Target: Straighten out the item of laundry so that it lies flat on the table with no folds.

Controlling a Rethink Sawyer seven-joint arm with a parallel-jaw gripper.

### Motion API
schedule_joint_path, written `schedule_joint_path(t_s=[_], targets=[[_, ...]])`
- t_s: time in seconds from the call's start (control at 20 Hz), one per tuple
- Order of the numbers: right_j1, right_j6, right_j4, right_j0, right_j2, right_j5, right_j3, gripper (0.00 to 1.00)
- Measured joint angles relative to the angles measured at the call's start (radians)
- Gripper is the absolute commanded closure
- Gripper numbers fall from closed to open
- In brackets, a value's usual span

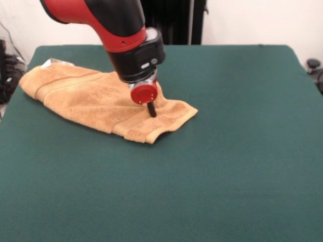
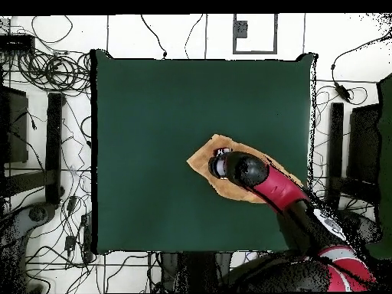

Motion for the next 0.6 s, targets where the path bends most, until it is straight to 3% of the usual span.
schedule_joint_path(t_s=[0.6], targets=[[0.005, 0.0, 0.009, 0.032, -0.006, 0.007, -0.011, 1.0]])
